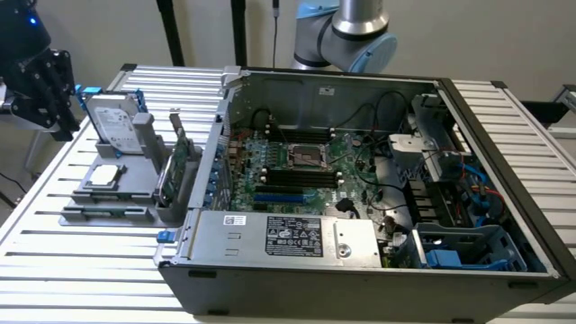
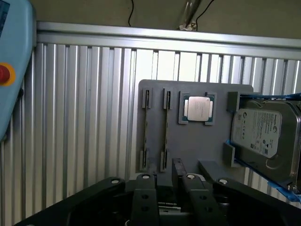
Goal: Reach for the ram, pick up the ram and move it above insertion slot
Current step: 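Pick up the ram and move it above insertion slot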
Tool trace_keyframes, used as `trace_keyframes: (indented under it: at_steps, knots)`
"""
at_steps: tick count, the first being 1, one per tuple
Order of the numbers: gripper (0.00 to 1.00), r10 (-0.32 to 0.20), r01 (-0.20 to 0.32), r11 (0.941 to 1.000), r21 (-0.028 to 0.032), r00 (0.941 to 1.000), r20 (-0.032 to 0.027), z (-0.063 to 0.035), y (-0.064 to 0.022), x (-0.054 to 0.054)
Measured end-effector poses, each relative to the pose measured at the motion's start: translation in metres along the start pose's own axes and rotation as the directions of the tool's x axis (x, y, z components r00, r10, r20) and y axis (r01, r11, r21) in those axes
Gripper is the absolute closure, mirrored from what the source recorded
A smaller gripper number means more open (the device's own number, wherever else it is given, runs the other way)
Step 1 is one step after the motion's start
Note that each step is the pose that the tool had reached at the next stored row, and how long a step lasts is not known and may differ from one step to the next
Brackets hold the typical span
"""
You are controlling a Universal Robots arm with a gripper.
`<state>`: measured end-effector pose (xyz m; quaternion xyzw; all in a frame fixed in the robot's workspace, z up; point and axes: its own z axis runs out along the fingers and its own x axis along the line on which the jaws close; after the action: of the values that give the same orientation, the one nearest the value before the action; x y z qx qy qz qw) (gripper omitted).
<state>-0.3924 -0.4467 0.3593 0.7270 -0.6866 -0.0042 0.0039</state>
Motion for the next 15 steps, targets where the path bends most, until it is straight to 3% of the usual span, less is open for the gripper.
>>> trace_keyframes:
  at_steps: [1, 3, 4, 15]
  knots:
    - [0.64, 0.000, 0.000, 1.0000, 0.0001, 1.0000, 0.0000, 0.0000, 0.0000, 0.000]
    - [0.64, 0.000, 0.000, 1.0000, 0.0001, 1.0000, 0.0000, 0.0003, 0.0001, 0.000]
    - [0.58, 0.000, 0.000, 1.0000, 0.0000, 1.0000, 0.0000, 0.0006, -0.0001, 0.000]
    - [0.58, 0.000, 0.000, 1.0000, 0.0001, 1.0000, 0.0013, 0.0192, -0.0052, 0.002]
